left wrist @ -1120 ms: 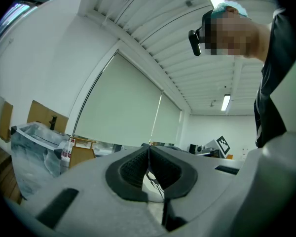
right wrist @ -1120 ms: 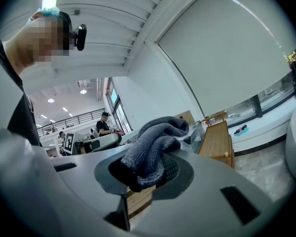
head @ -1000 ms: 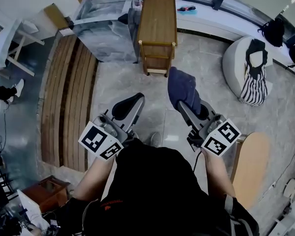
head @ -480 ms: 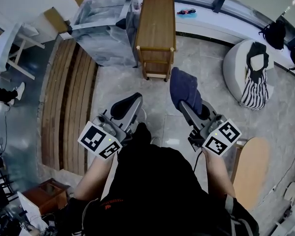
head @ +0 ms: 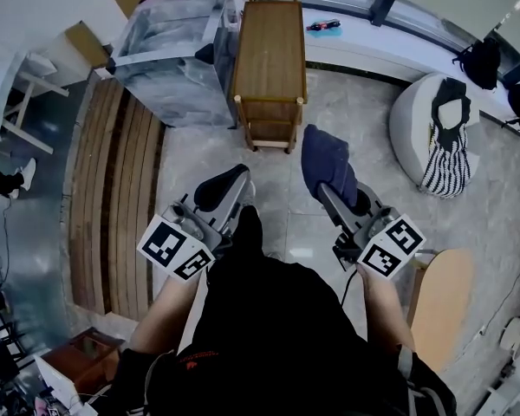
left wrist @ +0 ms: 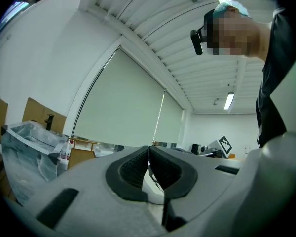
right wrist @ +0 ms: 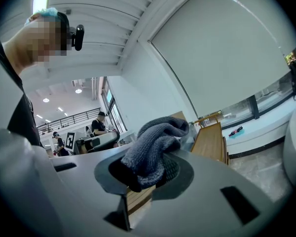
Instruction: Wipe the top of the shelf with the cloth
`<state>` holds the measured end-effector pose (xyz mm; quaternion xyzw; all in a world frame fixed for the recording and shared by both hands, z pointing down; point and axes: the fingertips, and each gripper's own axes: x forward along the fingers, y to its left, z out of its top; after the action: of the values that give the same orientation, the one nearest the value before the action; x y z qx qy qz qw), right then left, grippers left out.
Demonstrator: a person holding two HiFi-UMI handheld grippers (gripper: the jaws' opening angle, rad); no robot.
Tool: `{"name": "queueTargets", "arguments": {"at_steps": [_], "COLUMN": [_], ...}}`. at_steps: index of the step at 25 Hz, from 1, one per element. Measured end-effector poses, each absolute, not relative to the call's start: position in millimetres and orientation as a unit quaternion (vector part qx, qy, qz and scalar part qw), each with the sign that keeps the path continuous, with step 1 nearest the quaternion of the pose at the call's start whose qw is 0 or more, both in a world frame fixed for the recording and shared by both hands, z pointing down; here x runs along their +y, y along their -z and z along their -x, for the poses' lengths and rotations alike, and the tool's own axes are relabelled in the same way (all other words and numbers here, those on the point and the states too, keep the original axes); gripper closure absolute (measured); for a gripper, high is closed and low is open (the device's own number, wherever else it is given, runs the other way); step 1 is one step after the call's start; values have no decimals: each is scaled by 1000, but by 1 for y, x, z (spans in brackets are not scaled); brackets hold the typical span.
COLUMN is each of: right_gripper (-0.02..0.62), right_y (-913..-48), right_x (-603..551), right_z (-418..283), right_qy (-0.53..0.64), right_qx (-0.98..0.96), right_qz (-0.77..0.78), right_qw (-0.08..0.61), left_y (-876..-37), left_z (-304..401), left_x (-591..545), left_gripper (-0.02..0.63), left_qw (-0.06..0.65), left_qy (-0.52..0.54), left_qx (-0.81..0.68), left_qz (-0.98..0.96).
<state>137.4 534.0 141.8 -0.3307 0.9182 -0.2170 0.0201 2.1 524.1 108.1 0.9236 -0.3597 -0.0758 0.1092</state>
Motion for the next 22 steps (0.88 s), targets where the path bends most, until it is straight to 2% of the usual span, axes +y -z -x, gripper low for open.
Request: {"name": "queueTargets", "arguments": {"at_steps": [22], "right_gripper": [534], "right_y": [-167], "right_x": [329], "right_z": [-58], "right_qy": [259], "right_qx": [905], "right_qz": [338], "right_qw": [-5], "left_y": [-140], "left_z": [72], "left_x": [311], "left_gripper": [580], "left_qw": [148], "left_qy": [53], "left_qx": [-354], "left_qz": [-922]}}
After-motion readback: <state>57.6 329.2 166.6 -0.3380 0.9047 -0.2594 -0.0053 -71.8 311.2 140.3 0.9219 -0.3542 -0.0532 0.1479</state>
